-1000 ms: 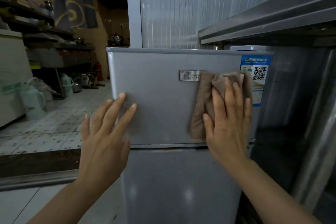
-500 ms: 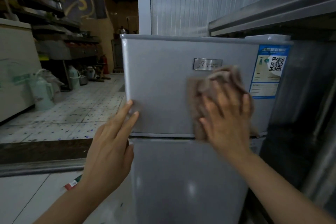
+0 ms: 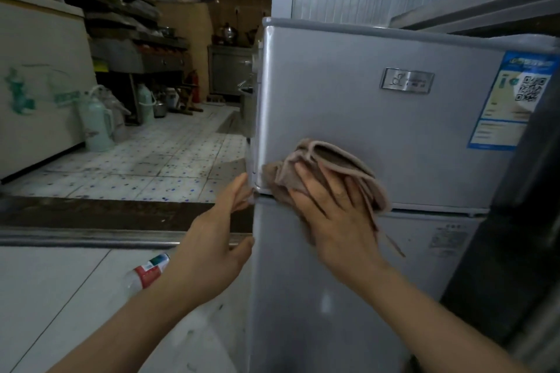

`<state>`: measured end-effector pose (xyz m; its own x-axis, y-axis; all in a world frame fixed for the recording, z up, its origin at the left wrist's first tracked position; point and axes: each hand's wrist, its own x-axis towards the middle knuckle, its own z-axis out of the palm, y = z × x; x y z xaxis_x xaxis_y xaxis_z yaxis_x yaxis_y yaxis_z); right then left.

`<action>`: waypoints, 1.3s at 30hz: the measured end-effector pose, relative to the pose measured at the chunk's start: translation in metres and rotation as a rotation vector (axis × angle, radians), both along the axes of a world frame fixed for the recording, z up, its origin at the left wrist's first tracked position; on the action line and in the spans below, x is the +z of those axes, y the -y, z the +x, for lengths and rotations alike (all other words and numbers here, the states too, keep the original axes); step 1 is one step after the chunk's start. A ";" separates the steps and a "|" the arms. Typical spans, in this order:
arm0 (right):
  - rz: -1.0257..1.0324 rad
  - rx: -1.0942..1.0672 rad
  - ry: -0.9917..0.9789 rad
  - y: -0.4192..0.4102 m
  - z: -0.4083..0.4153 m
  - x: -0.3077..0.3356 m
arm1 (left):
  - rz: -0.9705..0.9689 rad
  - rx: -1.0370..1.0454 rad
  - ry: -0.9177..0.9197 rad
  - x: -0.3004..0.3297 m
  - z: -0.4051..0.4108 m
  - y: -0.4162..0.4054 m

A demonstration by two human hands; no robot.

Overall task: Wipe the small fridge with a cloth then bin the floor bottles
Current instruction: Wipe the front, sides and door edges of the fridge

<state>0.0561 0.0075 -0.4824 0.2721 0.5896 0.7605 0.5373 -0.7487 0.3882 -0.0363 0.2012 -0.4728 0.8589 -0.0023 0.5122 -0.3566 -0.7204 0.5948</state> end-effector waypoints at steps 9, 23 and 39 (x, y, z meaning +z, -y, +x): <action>0.013 -0.129 0.062 0.027 0.001 -0.013 | -0.069 0.081 -0.004 -0.017 -0.013 -0.019; -0.110 -0.069 0.206 -0.011 0.006 -0.004 | -0.080 0.102 0.127 -0.016 0.001 -0.009; 0.272 -0.137 0.000 0.079 0.009 -0.045 | -0.050 0.239 0.328 -0.018 0.048 0.059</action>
<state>0.0655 -0.0715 -0.5270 0.3352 0.3219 0.8854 0.4247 -0.8906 0.1630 0.0117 0.1424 -0.4906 0.6229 0.2094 0.7537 -0.3592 -0.7793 0.5134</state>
